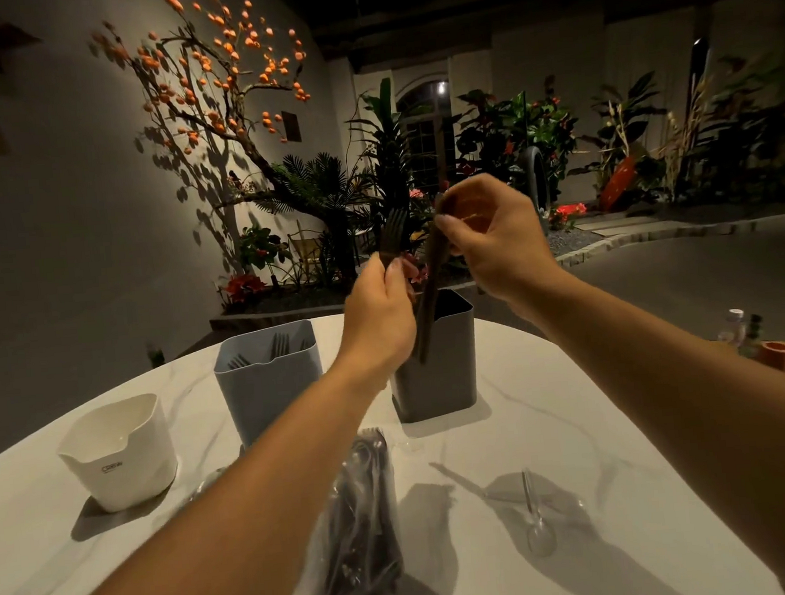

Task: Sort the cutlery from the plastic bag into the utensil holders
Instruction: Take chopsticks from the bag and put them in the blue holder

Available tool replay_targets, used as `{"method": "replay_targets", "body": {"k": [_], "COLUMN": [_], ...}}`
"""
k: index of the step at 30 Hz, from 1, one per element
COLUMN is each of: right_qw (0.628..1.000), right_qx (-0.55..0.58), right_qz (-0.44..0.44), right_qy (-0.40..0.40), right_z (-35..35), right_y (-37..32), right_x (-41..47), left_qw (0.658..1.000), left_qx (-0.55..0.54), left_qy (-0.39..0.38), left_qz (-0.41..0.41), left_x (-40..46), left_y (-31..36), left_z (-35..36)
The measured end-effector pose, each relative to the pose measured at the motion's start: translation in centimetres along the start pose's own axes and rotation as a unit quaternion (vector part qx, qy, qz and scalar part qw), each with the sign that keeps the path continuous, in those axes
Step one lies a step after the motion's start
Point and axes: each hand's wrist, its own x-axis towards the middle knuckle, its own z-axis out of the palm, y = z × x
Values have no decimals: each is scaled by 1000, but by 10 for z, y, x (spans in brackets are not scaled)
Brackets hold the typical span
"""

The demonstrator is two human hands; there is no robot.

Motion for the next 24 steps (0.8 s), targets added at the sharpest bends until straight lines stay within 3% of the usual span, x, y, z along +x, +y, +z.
{"method": "replay_targets", "body": {"k": [5,11,16,21,24], "right_qw": [997,993,990,961,983], "right_qx": [-41,-98,-139,-257,-153], "right_qz": [-63,-72,-8,61,44], "right_qy": [11,-4,-14,-79,-89], "right_z": [10,23,39,49,56], "right_y": [3,26,66,92,72], "right_x": [21,35,35,23,25], "left_qw": [994,980,987,988,988], "left_qx": [-78,-117,-59,-53,-50], "left_qy": [-48,-72,-48,-24,-44], "left_qz": [-61,-145,-143,-145,-141], "left_x": [27,50,52,52,48], "left_y": [13,0,-24,-36,-34], "left_z": [1,6,9,-7,-19]}}
